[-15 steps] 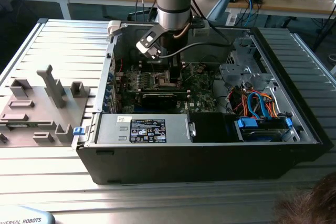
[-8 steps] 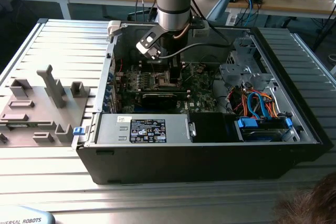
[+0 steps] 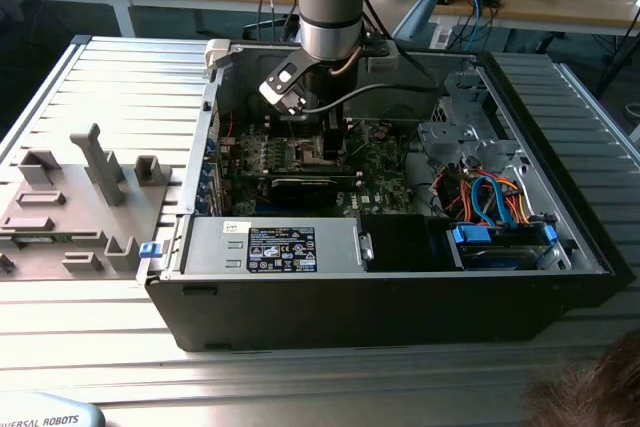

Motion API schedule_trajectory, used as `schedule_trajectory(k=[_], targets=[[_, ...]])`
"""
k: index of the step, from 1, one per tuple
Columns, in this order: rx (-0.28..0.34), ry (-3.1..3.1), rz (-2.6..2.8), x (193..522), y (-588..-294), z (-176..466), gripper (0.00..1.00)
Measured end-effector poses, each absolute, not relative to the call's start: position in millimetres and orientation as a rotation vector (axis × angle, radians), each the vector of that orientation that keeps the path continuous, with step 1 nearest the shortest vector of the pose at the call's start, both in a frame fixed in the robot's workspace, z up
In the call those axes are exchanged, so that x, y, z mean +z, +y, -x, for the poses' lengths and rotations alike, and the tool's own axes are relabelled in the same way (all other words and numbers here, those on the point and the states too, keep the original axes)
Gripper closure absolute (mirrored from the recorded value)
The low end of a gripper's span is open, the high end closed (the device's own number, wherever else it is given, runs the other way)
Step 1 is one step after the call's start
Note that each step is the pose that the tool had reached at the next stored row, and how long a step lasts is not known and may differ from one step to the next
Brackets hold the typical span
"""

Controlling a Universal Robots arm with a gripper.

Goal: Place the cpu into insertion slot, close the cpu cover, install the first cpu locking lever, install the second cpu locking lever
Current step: 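Place the cpu into insertion slot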

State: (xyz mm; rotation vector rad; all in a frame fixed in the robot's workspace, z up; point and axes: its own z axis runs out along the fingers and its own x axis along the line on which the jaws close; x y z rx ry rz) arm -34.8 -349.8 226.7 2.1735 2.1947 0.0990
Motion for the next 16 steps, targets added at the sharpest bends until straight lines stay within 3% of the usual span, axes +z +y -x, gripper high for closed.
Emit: schedule_trajectory(k=[16], targets=[[0.099,2.195,-2.173,222.0,-349.8,34.8,0.46]])
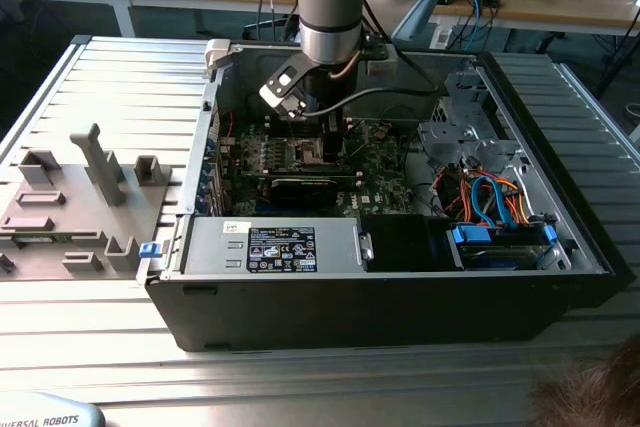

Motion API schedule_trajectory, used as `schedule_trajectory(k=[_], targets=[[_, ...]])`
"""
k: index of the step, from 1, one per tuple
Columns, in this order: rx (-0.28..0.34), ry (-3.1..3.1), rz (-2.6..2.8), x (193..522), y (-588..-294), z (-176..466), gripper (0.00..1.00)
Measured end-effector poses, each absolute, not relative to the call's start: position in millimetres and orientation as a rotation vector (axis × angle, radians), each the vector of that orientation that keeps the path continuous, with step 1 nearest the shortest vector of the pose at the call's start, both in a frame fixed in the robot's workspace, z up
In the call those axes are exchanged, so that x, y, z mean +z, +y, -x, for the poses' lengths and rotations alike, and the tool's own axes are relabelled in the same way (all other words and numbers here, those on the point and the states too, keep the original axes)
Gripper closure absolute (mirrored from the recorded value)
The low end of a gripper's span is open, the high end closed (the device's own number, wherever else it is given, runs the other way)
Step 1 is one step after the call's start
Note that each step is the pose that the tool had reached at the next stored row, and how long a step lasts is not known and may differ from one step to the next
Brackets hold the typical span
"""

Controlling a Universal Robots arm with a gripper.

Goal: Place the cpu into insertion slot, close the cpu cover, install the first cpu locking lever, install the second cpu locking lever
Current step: 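Place the cpu into insertion slot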

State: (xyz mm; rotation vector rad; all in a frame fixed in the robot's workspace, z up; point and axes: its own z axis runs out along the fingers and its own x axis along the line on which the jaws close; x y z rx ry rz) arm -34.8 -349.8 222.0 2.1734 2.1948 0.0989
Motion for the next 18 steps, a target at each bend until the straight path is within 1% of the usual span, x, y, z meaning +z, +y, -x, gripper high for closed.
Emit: schedule_trajectory(k=[18], targets=[[0.099,2.195,-2.173,217.6,-349.8,34.8,0.46]])
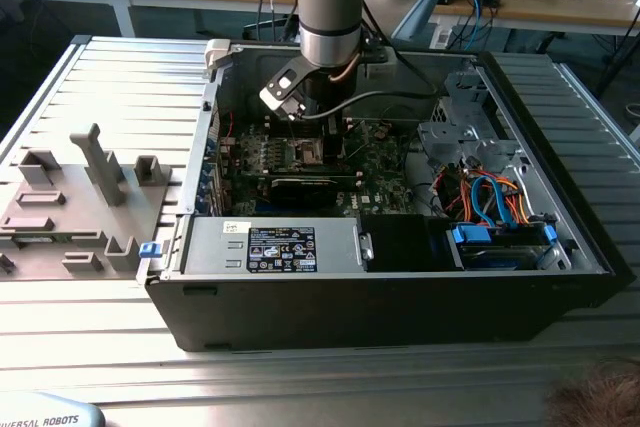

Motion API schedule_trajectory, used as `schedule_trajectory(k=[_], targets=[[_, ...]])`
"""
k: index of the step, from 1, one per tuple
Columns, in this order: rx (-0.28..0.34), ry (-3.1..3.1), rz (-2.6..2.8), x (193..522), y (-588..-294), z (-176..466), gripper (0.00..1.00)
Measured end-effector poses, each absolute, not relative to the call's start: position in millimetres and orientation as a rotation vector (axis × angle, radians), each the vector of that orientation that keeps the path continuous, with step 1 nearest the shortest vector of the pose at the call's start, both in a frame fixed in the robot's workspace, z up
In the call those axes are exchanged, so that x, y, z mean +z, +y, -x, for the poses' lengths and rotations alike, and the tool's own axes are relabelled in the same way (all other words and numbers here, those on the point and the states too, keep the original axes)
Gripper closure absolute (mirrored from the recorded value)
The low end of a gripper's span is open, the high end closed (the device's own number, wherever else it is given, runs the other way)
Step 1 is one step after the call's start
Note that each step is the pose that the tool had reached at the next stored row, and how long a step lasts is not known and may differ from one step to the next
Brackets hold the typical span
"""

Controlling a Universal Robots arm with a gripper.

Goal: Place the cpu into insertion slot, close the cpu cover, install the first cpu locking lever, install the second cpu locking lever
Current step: 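Place the cpu into insertion slot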

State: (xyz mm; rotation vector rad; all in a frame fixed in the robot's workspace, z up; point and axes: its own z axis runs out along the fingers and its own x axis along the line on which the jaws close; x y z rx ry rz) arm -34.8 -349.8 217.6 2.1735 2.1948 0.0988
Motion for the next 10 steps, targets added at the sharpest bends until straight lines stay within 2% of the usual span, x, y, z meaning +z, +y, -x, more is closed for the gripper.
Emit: schedule_trajectory(k=[10], targets=[[0.099,2.195,-2.174,215.5,-348.5,35.0,0.46]])
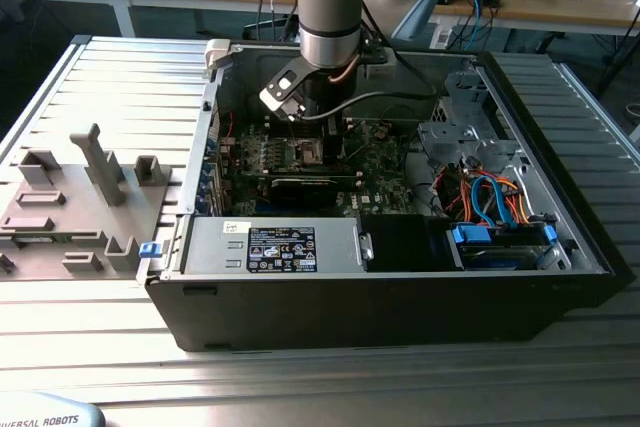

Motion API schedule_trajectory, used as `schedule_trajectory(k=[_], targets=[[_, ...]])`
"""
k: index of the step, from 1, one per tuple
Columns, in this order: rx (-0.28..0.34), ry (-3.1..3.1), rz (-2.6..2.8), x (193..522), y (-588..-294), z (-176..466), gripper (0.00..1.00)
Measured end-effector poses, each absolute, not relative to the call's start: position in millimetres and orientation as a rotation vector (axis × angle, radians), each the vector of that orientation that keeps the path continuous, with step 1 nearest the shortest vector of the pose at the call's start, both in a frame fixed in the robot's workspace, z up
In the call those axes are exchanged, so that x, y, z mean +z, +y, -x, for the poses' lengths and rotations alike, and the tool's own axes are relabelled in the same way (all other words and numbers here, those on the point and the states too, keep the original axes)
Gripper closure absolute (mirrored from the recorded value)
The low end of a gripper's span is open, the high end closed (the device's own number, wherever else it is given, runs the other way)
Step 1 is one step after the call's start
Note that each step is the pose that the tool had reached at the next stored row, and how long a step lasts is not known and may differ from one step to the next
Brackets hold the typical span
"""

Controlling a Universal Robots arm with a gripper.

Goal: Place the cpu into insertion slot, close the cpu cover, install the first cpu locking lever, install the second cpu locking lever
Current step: 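Place the cpu into insertion slot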

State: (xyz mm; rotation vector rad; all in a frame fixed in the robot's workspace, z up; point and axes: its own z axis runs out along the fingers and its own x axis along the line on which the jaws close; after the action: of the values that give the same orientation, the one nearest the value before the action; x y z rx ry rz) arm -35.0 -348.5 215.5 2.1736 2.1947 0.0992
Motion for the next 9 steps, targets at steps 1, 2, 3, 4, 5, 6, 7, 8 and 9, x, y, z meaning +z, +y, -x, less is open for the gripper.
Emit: schedule_trajectory(k=[1,2,3,4,5,6,7,8,9], targets=[[0.099,2.195,-2.173,215,-348,35,0.46],[0.099,2.195,-2.173,215,-347,36,0.46],[0.099,2.195,-2.173,214,-346,37,0.46],[0.099,2.195,-2.173,214,-345,39,0.46],[0.099,2.195,-2.173,214,-343,40,0.46],[0.099,2.195,-2.173,213,-342,42,0.46],[0.099,2.195,-2.174,213,-341,44,0.46],[0.099,2.195,-2.173,211,-340,47,0.46],[0.097,2.194,-2.173,209,-339,50,0.46]])
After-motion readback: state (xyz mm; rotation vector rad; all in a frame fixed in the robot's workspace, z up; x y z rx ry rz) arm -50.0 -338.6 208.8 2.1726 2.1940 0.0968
